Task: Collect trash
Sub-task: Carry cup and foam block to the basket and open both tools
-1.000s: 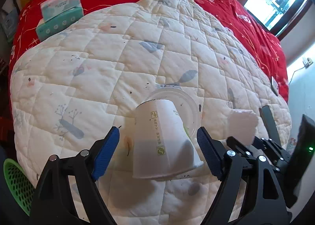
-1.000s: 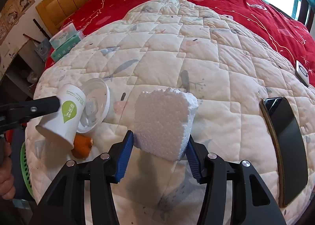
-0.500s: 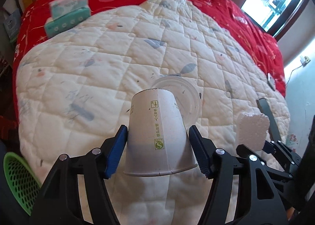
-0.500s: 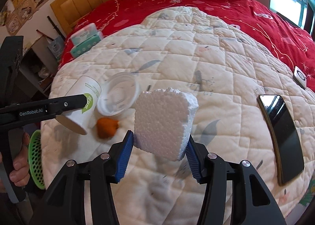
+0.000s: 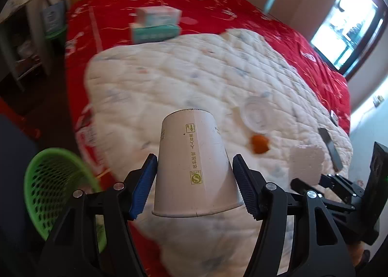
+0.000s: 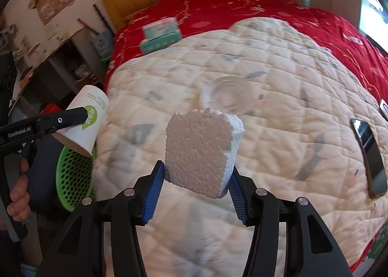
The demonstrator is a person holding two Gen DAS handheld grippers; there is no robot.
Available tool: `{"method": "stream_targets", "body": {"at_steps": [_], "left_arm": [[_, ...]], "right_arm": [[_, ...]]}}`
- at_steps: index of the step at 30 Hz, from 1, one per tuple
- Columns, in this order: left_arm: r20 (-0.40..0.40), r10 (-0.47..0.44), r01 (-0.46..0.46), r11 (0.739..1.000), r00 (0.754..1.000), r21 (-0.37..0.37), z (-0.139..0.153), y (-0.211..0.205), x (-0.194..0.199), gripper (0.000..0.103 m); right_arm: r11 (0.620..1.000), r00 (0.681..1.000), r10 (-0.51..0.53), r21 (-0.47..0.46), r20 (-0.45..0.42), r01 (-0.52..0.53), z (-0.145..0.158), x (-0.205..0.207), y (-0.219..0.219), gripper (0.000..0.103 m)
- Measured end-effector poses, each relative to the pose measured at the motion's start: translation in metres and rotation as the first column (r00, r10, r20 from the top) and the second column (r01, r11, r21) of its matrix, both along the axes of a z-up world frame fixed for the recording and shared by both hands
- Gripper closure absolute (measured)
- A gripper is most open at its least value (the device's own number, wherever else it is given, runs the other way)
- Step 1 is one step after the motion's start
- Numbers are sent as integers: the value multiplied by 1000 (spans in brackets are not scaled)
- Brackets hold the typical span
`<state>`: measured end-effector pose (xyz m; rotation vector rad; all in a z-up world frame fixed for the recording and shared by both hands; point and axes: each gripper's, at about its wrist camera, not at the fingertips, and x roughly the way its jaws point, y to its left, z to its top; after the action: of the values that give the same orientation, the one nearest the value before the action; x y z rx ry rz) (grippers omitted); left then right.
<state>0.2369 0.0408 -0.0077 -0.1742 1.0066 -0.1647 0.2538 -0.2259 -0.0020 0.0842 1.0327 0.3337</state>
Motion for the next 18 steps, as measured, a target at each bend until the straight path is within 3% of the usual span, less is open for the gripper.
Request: {"method": "stream_targets", "body": {"at_steps": [9,18], "left_arm": [[5,159,-159,987,987,22,-8,93,-48,40],[-13,302,-301,951,953,67,-32,165,-79,40]], "right_arm": [[993,993,119,5,10,-119,8,-24,68,53],[976,976,217,4,0,-217,9,-37,127,53]]}}
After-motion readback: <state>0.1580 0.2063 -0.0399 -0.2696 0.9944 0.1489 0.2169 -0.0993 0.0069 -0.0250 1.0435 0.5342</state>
